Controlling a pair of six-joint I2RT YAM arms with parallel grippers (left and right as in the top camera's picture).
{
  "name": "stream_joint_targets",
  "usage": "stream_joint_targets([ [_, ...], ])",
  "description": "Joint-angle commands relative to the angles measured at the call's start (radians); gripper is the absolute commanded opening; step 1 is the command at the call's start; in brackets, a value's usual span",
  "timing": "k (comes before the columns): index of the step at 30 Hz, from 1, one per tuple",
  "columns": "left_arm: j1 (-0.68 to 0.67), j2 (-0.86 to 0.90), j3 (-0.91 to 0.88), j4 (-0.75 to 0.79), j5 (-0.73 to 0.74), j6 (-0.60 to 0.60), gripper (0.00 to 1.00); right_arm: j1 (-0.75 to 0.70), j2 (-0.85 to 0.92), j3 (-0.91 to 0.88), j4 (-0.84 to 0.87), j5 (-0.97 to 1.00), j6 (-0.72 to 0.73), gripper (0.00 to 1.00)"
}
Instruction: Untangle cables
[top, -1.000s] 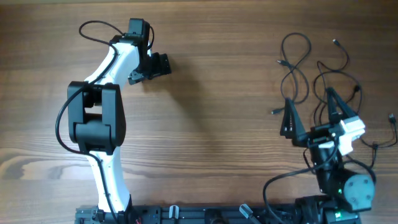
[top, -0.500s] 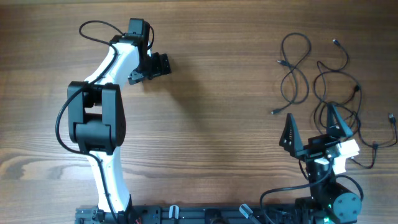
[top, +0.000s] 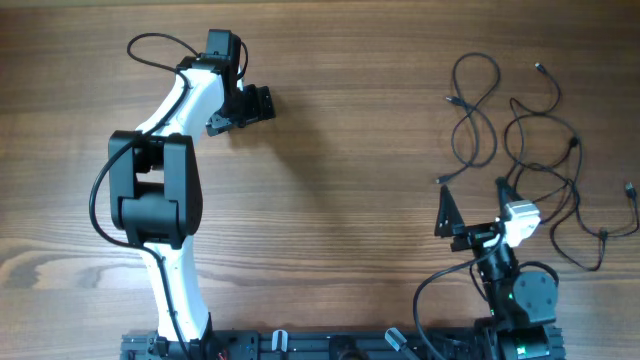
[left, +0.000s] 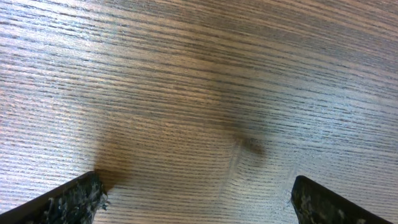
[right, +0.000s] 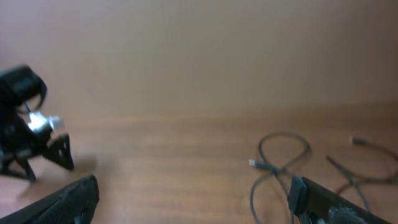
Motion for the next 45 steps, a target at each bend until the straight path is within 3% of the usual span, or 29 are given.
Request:
stream_joint_targets([
  [1,0.007,0.039,-0.027,-0.008,-0.006,0.005,1.0,0.002,-0.014,-0.002,-0.008,0.011,-0.006,1.0],
  [39,0.005,0.046,-0.027,-0.007,-0.006,0.005,1.0,0.002,-0.014,-0.001,-0.008,0.011,-0.006,1.0],
  [45,0.005,-0.034,-0.027,-0.008,-0.006,0.005,1.0,0.002,-0.014,-0.001,-0.008,0.011,-0.006,1.0],
])
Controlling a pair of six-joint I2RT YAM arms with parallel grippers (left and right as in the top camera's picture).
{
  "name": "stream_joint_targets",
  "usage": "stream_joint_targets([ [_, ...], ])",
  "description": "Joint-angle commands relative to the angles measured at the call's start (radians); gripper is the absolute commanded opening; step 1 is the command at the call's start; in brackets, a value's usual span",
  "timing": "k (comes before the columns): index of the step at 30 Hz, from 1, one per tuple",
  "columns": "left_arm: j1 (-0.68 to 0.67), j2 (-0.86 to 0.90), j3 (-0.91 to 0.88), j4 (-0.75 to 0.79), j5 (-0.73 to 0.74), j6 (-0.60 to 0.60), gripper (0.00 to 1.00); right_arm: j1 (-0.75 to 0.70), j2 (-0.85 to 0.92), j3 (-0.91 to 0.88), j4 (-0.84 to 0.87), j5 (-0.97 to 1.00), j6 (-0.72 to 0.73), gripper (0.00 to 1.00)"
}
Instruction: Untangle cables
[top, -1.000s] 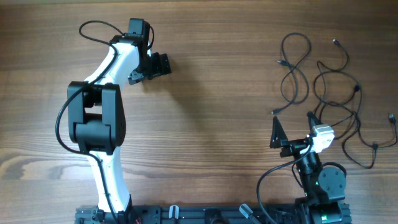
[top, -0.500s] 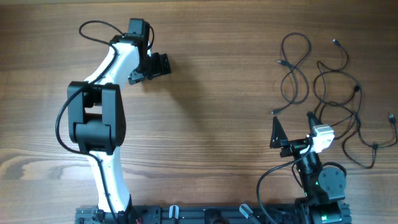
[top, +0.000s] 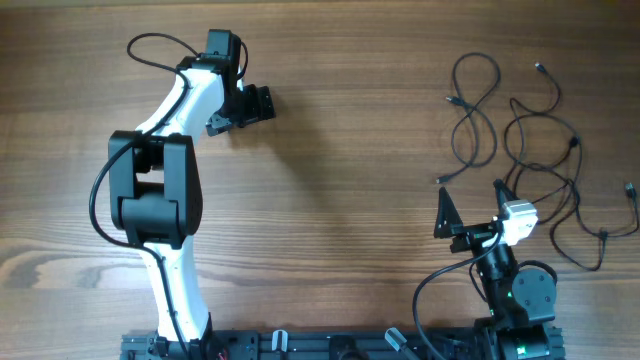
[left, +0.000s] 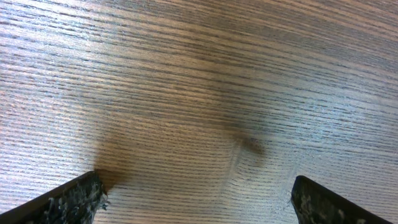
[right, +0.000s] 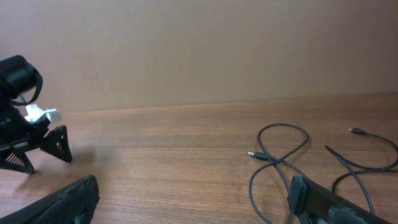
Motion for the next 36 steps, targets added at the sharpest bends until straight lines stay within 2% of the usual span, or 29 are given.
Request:
stream_joint_targets([
  [1,0.006,-0.07,-0.027,-0.008,-0.006,0.005,1.0,0.002,-0.014,-0.001,0.003,0.011,-0.006,1.0],
  [20,0.006,-0.592,-0.027,-0.008,-0.006,0.005,1.0,0.002,-0.014,-0.001,0.003,0.011,-0.006,1.0],
  [31,0.005,-0.692,-0.028,-0.041,-0.024,0.006,1.0,0.002,-0.014,-0.001,0.003,0.011,-0.006,1.0],
  [33,0.005,-0.69,-0.055,-0.064,-0.024,0.005,1.0,0.002,-0.014,-0.001,0.003,0.011,-0.006,1.0],
  [36,0.005,-0.69,-0.131,-0.013,-0.025,0.005,1.0,0.002,-0.014,-0.001,0.003,0.011,-0.006,1.0],
])
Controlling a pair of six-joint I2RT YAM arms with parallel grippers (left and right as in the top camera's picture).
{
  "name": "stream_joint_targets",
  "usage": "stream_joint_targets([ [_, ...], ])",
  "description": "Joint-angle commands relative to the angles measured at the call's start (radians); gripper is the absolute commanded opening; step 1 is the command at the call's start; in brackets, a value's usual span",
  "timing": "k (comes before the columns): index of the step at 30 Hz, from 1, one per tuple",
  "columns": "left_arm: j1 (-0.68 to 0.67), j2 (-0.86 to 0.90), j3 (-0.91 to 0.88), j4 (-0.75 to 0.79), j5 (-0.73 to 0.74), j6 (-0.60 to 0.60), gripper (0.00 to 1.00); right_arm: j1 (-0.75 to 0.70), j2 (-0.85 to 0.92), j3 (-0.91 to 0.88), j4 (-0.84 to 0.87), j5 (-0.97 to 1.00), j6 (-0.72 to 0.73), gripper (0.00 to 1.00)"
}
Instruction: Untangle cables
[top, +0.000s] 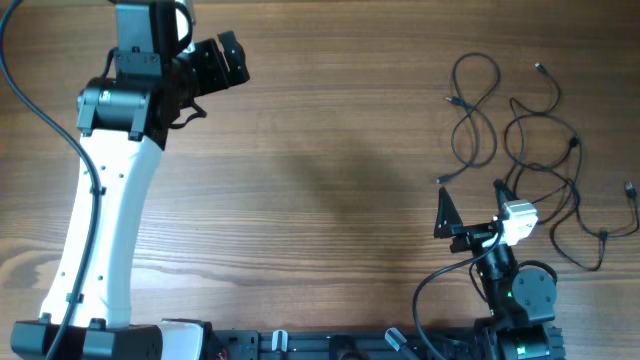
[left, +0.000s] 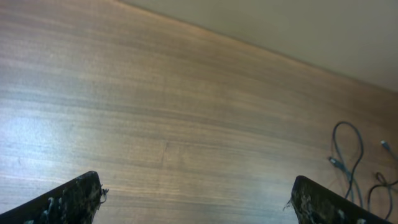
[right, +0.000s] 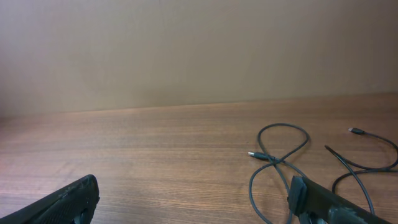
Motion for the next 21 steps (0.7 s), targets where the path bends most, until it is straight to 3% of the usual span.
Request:
stream_joint_targets([
  [1,0.003,-0.01,-0.118,0.061,-0.018,0.005,1.0,0.002,-0.014,-0.001,0.003,0.011,-0.007,1.0],
  [9,0.004,-0.01,-0.468,0.322,-0.018,0.005,1.0,0.002,-0.014,-0.001,0.003,0.011,-0.006,1.0],
  [16,0.019,-0.027,-0.69,0.32,-0.027,0.001,1.0,0.002,-0.014,-0.001,0.003,0.011,-0.007,1.0],
  [21,0.052,-0.035,-0.821,0.472,-0.03,0.002,1.0,0.002,-0.014,-0.001,0.003,0.011,-0.006,1.0],
])
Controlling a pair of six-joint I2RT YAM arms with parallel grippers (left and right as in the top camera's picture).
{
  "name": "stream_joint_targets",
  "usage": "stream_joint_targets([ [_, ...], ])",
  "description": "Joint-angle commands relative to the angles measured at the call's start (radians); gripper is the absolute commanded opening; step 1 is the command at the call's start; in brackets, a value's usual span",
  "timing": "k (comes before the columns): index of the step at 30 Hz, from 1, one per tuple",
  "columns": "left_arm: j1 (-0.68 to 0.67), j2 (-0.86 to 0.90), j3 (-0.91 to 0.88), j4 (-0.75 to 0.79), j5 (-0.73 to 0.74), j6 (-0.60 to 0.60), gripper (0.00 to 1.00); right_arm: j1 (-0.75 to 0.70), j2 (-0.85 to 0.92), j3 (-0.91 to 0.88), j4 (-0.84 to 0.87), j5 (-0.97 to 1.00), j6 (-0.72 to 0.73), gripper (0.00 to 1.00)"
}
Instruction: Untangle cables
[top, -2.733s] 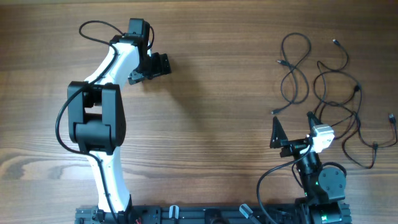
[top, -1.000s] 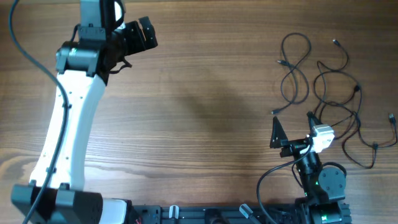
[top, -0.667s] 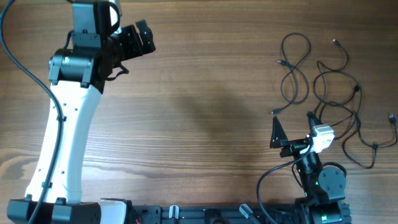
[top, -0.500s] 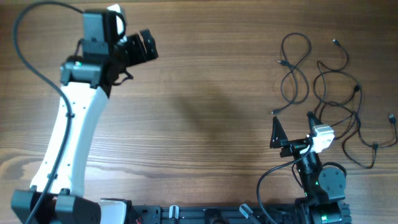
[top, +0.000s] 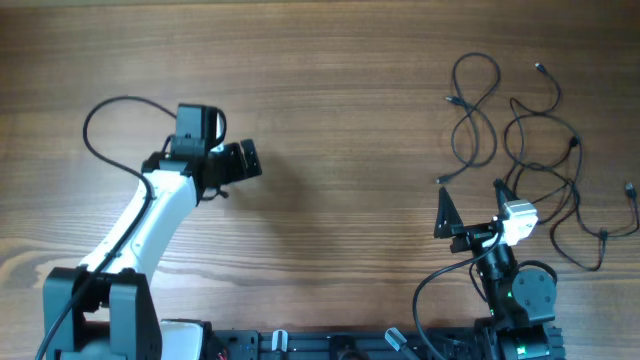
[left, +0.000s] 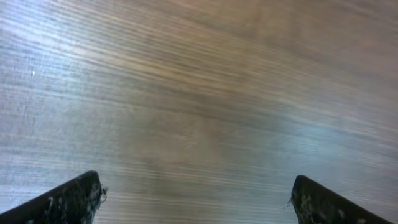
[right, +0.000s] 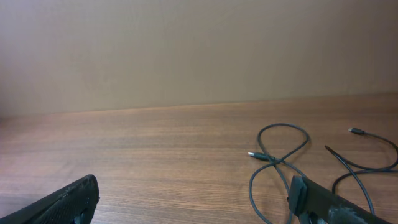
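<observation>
Several thin black cables lie on the wooden table at the right. One looped cable lies apart at the left of the group; the others cross each other. The looped cable shows ahead in the right wrist view. My right gripper is open at the front right, just short of the cables, nothing between its fingers. My left gripper is open over bare wood at the middle left, far from the cables; its fingertips frame empty table.
The wooden table fills the overhead view. The arm bases and a black rail sit along the front edge. A plain beige wall stands behind the table's far edge.
My left arm has come down and back from the far left corner to the middle left of the table, its camera now close over bare wood. The right arm and cables are unchanged.
My left gripper stayed open low over the far left of the table for the first two moments. It was then raised high by the far edge, looking across at the cables. Now it is lower and nearer the front. The right gripper stayed open beside the cables throughout.
</observation>
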Motion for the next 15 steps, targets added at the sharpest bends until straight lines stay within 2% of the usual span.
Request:
stream_joint_targets([
  [1,0.035,-0.032,-0.116,0.141,-0.019,0.002,1.0,0.002,-0.013,-0.001,0.003,0.011,-0.006,1.0],
  [11,0.09,-0.093,-0.473,0.563,-0.018,0.002,1.0,0.002,-0.013,-0.001,0.003,0.011,-0.007,1.0],
  [15,0.09,-0.115,-0.571,0.66,-0.019,0.002,1.0,0.002,-0.013,-0.001,0.003,0.011,-0.006,1.0],
])
